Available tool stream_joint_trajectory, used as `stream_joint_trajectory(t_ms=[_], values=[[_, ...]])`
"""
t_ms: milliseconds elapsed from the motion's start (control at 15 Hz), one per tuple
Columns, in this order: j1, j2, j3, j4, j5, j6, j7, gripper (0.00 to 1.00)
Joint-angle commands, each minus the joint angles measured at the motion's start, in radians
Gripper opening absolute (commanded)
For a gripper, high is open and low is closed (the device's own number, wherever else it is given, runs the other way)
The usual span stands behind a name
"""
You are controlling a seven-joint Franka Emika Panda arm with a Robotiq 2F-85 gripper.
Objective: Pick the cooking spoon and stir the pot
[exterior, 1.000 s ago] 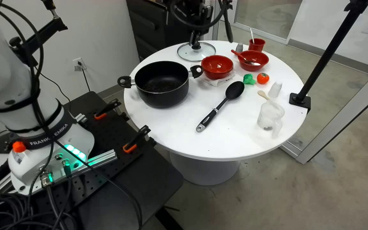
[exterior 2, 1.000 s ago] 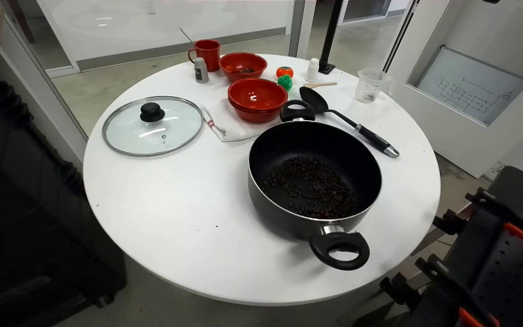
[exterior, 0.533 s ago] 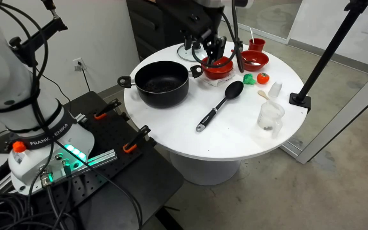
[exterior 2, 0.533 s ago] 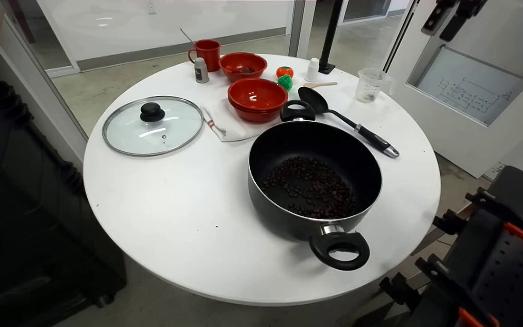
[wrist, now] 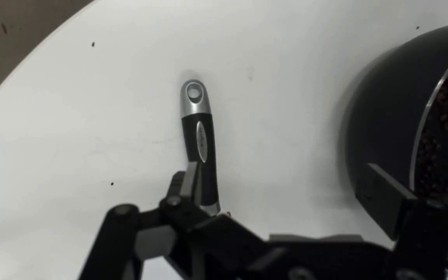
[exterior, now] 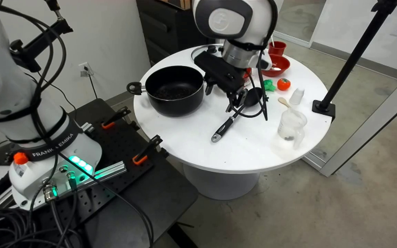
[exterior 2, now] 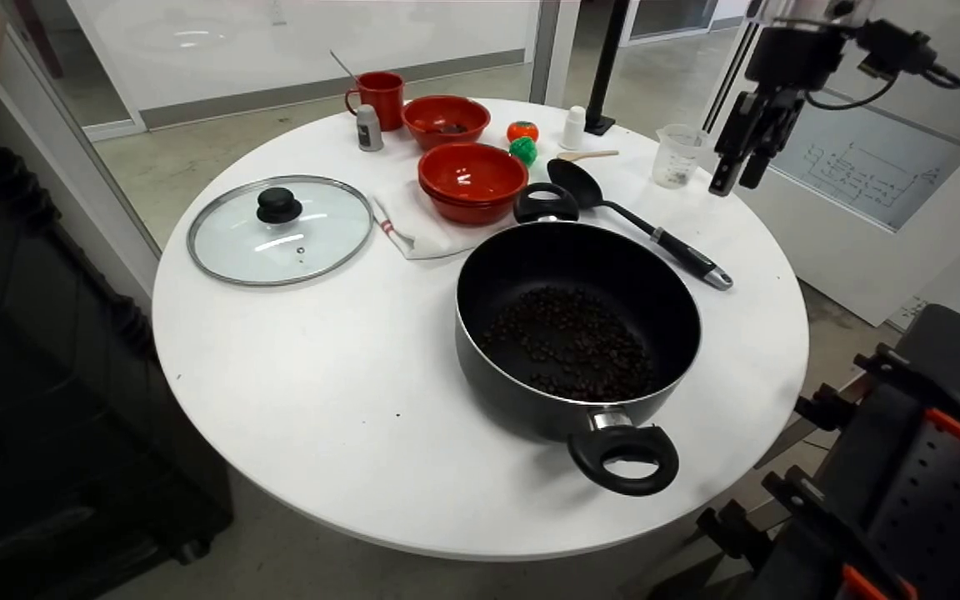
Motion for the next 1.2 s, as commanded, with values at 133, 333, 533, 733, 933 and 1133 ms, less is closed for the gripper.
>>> stream_joint_trajectory(t_ms=[133,333,533,733,933,1133], values=[[-0.116,0.272,0.118,0.132,-0.029,0.21,0.03,1.0],[-0.148,0.353,0.143,0.146,-0.085,0.251,0.057,1.0],[-0.167,0.397,0.156,0.146,-0.146,0.276,0.076,1.0],[-0.189,0.394,0.174,0.135,-0.182,0.304,0.089,1.0],[-0.233,0.365,0.214,0.097,-0.163,0.362,0.07,1.0],[-0.278,0.34,0.253,0.047,-0.159,0.425,0.053,1.0]])
